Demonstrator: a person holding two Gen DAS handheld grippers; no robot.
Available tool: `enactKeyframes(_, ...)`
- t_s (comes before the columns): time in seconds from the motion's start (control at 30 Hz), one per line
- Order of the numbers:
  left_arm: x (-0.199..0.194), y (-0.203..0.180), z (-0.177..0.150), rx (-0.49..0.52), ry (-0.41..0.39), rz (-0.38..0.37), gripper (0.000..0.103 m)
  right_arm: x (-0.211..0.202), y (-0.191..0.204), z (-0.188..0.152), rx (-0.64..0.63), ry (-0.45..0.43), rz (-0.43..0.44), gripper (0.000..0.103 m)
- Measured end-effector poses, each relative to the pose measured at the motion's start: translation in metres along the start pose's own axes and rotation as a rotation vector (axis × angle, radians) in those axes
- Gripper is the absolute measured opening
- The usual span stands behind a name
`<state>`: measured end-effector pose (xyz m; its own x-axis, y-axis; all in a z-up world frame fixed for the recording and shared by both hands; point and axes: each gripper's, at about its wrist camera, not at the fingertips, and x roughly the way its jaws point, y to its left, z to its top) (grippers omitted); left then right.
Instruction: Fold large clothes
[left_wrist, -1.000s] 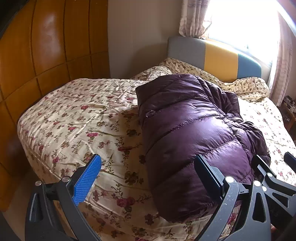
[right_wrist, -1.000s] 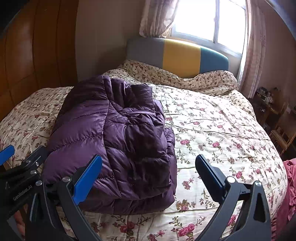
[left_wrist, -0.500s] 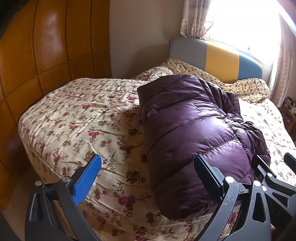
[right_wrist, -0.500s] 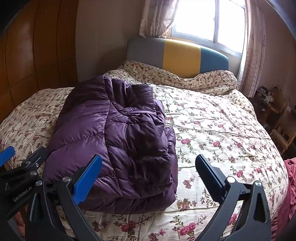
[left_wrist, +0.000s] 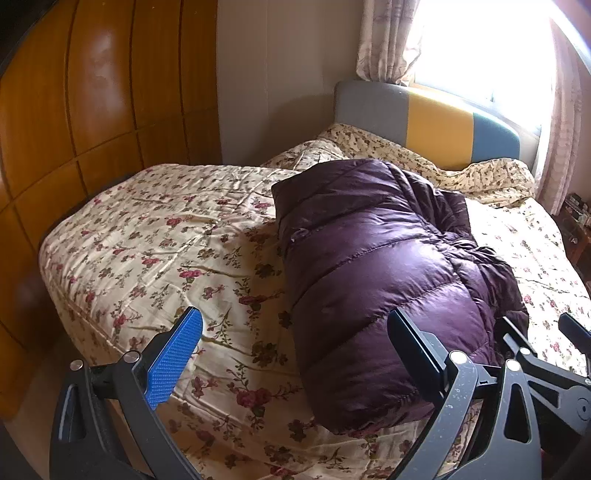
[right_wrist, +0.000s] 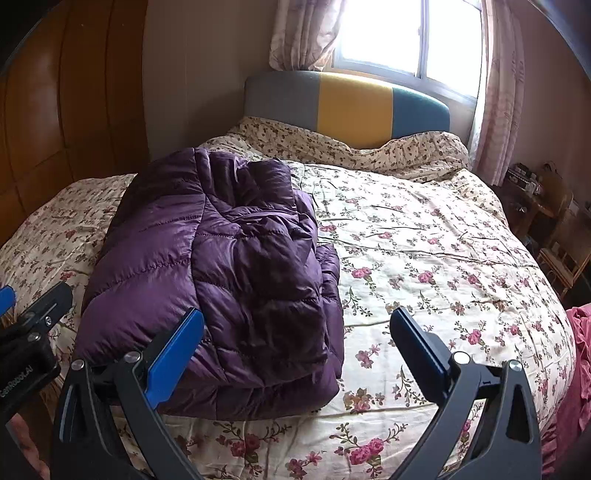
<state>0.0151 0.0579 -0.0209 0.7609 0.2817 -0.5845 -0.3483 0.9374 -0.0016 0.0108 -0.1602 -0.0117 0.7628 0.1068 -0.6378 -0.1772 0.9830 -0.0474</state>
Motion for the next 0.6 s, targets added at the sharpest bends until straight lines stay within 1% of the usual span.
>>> enactKeyframes(0.17, -0.0040, -0.0045, -0.0002, 0.016, -0.010, -0.011, 0.099, -0.0003, -0.0007, -0.0015, -0.003, 0.001, -0.003, 0.100)
enactKeyframes(0.37, -0.0029, -0.0052, -0.0009, 0.015, -0.003, -0.030, 0.099, -0.0003, -0.0013, -0.0023, -0.007, 0.002, -0.007, 0.100)
enactKeyframes(0.5, -0.0035, -0.0062, -0.0028, 0.020, -0.011, -0.028, 0.099, 0.0005, -0.0018, -0.0027, -0.008, 0.004, -0.011, 0.100)
enactKeyframes(0.6, -0.0020, -0.0066, -0.0030, 0.018, 0.000, -0.032, 0.099, -0.0002, -0.0034, -0.0022, -0.002, -0.002, -0.009, 0.100)
